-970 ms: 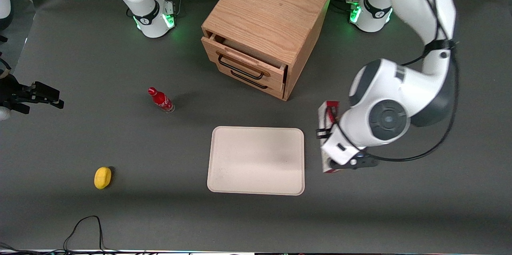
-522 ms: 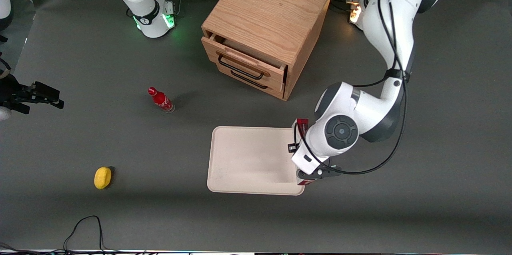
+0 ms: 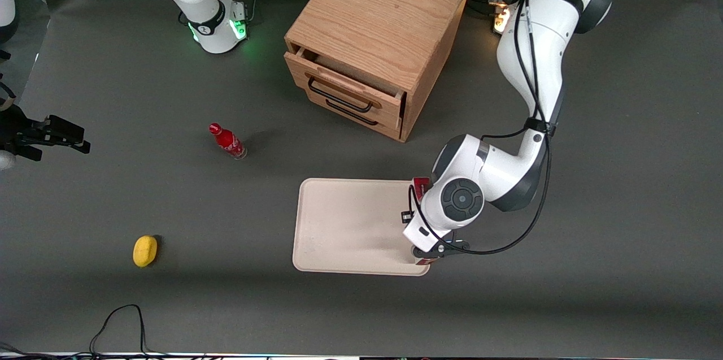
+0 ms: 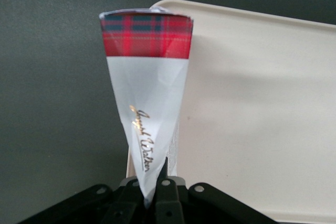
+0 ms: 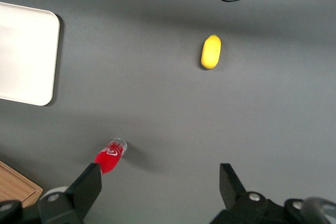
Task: Place red cookie box on tray
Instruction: 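Lower the cookie box onto the tray's edge with the left gripper, then open the left gripper and withdraw it away from the tray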
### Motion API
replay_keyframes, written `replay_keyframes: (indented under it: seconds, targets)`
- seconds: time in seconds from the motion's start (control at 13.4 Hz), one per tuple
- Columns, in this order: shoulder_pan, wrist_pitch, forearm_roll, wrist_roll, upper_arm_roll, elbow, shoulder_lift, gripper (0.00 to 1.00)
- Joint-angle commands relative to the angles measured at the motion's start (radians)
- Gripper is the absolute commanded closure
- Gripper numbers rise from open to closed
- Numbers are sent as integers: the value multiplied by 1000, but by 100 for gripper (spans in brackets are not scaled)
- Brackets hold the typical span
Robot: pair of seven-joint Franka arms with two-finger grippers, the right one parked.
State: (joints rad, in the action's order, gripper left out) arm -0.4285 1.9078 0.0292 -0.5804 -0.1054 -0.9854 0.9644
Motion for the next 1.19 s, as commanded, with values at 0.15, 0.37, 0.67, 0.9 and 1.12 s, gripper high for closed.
replay_keyframes:
  seconds: [0.15, 0.37, 0.67, 0.9, 1.12]
  targets:
    - [-32, 37, -22, -22, 13, 10, 20, 100]
    - [-32, 37, -23, -22, 13, 8, 20, 8]
    - [-32, 34, -43, -21, 13, 8, 16, 0]
    - [-19, -15, -46, -15, 13, 10, -25, 0]
    - [19, -133, -48, -1, 15, -21, -142, 0]
